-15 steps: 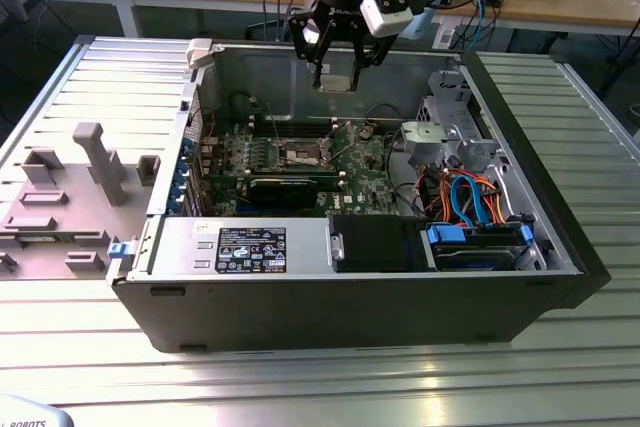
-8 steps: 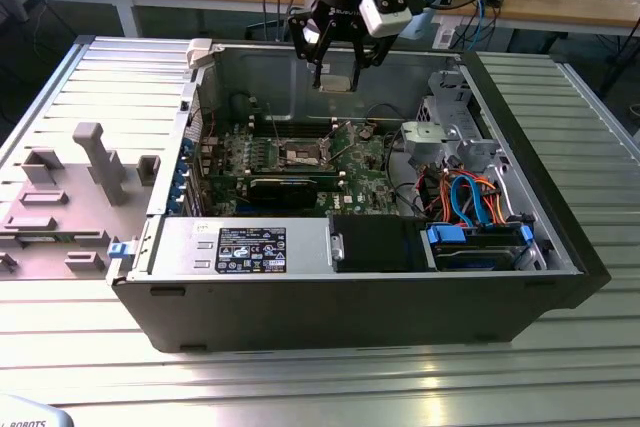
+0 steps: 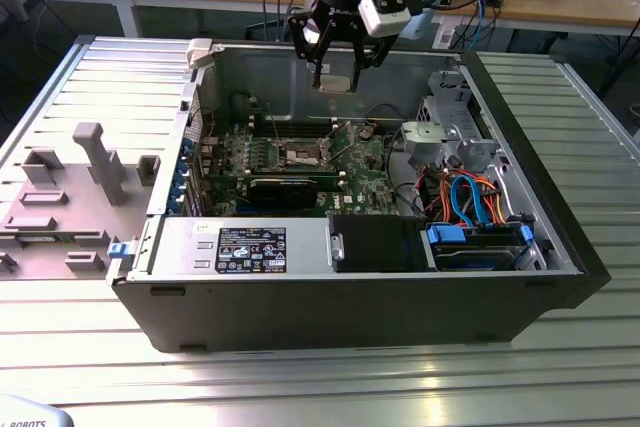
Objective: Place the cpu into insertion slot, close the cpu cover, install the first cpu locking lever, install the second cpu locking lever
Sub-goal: 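Place the cpu into insertion slot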
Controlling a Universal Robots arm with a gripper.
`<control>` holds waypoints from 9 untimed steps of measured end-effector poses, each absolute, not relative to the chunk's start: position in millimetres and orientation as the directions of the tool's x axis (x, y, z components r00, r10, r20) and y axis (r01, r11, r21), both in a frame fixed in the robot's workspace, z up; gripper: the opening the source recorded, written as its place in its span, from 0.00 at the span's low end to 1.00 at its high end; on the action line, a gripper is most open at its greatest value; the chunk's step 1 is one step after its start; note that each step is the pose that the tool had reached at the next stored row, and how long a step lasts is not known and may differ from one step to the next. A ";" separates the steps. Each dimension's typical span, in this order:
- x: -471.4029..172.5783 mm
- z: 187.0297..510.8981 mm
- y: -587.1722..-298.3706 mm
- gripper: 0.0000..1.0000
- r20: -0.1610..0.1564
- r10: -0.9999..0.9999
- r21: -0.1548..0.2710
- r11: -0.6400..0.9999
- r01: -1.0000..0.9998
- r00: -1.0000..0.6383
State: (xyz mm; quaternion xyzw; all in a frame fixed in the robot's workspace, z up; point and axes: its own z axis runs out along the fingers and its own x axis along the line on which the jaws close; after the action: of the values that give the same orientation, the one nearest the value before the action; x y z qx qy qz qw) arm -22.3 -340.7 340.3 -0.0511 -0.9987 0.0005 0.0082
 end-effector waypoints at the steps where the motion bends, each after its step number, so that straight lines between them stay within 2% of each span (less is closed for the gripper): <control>1: -22.3 340.2 -340.7 0.54 0.016 0.104 -0.002 0.995 0.104 -0.994; 9: -22.3 340.1 -340.7 0.54 0.016 0.119 -0.006 0.993 0.119 -0.993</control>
State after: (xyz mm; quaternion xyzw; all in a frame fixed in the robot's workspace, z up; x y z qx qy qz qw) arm -22.3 -340.7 340.1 -0.0594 -0.9982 0.0023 0.0081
